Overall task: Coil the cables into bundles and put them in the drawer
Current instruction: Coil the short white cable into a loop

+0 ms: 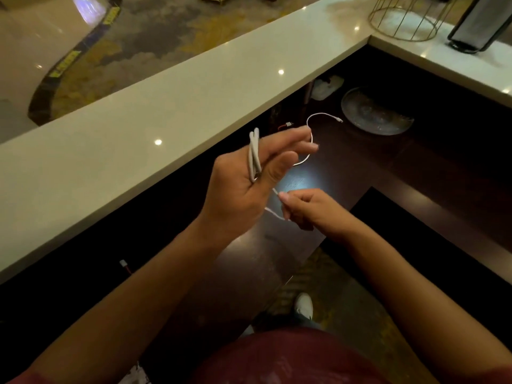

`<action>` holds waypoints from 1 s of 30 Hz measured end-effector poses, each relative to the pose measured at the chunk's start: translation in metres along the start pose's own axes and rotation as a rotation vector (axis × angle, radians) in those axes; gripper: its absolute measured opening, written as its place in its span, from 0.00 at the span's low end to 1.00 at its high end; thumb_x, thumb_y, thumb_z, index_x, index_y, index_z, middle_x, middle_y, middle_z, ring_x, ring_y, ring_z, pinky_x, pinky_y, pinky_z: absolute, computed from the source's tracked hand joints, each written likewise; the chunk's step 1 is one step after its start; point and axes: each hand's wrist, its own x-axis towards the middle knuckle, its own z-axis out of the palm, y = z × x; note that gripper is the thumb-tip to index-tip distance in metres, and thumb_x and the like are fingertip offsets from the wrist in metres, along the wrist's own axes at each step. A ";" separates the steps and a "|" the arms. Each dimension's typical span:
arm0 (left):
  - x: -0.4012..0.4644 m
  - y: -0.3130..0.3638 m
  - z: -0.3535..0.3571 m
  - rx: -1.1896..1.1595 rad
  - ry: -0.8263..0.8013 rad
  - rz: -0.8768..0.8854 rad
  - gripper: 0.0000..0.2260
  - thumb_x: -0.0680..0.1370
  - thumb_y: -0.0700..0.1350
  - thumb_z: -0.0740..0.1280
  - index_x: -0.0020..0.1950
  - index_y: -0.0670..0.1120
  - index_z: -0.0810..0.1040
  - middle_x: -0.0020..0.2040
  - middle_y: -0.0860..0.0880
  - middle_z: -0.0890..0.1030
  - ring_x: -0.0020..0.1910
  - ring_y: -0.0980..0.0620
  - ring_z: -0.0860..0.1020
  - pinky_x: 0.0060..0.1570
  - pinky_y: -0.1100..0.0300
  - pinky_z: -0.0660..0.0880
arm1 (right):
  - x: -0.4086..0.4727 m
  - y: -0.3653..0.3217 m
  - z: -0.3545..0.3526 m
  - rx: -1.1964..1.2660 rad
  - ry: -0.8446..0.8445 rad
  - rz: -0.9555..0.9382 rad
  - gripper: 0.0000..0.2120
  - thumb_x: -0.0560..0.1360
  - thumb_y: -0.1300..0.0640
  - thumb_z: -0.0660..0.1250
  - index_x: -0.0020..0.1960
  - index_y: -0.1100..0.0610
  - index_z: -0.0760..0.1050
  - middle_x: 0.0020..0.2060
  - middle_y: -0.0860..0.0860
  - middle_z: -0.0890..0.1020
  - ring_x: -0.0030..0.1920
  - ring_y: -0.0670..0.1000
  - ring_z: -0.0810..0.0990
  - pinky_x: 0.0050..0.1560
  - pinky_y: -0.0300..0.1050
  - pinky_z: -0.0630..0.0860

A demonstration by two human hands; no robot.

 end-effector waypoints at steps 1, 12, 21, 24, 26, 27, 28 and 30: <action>0.002 -0.007 -0.002 0.030 -0.001 -0.028 0.20 0.82 0.45 0.61 0.70 0.35 0.72 0.60 0.40 0.83 0.65 0.48 0.80 0.66 0.54 0.74 | -0.003 -0.002 0.002 -0.053 -0.082 0.001 0.22 0.79 0.41 0.66 0.38 0.59 0.78 0.26 0.51 0.67 0.26 0.47 0.62 0.29 0.42 0.58; -0.007 -0.057 -0.022 0.342 -0.261 -0.215 0.30 0.82 0.65 0.52 0.62 0.44 0.81 0.58 0.55 0.84 0.64 0.55 0.79 0.67 0.49 0.73 | -0.045 -0.062 -0.017 -0.277 -0.223 -0.118 0.11 0.83 0.55 0.64 0.49 0.59 0.83 0.29 0.51 0.72 0.30 0.48 0.70 0.34 0.39 0.69; -0.007 -0.053 -0.019 0.436 -0.587 -0.271 0.12 0.82 0.54 0.65 0.59 0.48 0.78 0.35 0.52 0.82 0.39 0.59 0.81 0.49 0.58 0.77 | -0.059 -0.093 -0.027 -0.620 -0.178 -0.250 0.10 0.80 0.47 0.68 0.43 0.50 0.82 0.28 0.47 0.74 0.29 0.44 0.70 0.32 0.41 0.66; -0.006 -0.054 -0.015 0.513 -0.640 -0.229 0.14 0.79 0.54 0.68 0.54 0.43 0.79 0.40 0.61 0.78 0.39 0.64 0.77 0.43 0.59 0.73 | -0.061 -0.097 -0.020 -0.775 -0.252 -0.302 0.10 0.81 0.48 0.69 0.41 0.46 0.78 0.29 0.45 0.75 0.30 0.45 0.73 0.32 0.39 0.66; -0.010 -0.053 -0.010 0.534 -0.629 -0.202 0.20 0.77 0.59 0.65 0.48 0.42 0.80 0.40 0.60 0.76 0.37 0.63 0.73 0.40 0.58 0.71 | -0.059 -0.101 -0.016 -0.751 -0.266 -0.350 0.07 0.81 0.51 0.69 0.44 0.46 0.80 0.32 0.43 0.79 0.32 0.43 0.76 0.35 0.37 0.69; -0.011 -0.052 -0.006 0.514 -0.615 -0.204 0.20 0.77 0.60 0.64 0.47 0.43 0.80 0.38 0.59 0.76 0.35 0.62 0.73 0.38 0.59 0.72 | -0.058 -0.104 -0.017 -0.712 -0.245 -0.374 0.06 0.81 0.52 0.69 0.46 0.47 0.81 0.34 0.43 0.81 0.34 0.42 0.78 0.37 0.38 0.72; -0.012 -0.048 -0.003 0.474 -0.610 -0.206 0.17 0.78 0.58 0.66 0.46 0.44 0.81 0.35 0.60 0.77 0.33 0.64 0.74 0.37 0.63 0.73 | -0.055 -0.106 -0.020 -0.668 -0.212 -0.393 0.05 0.80 0.53 0.69 0.47 0.48 0.82 0.36 0.44 0.83 0.36 0.42 0.80 0.39 0.40 0.75; -0.013 -0.040 0.002 0.393 -0.643 -0.200 0.08 0.80 0.48 0.69 0.47 0.44 0.83 0.35 0.69 0.77 0.34 0.70 0.75 0.38 0.75 0.70 | -0.049 -0.110 -0.029 -0.565 -0.149 -0.422 0.02 0.78 0.54 0.72 0.47 0.50 0.83 0.39 0.48 0.85 0.40 0.45 0.84 0.43 0.44 0.79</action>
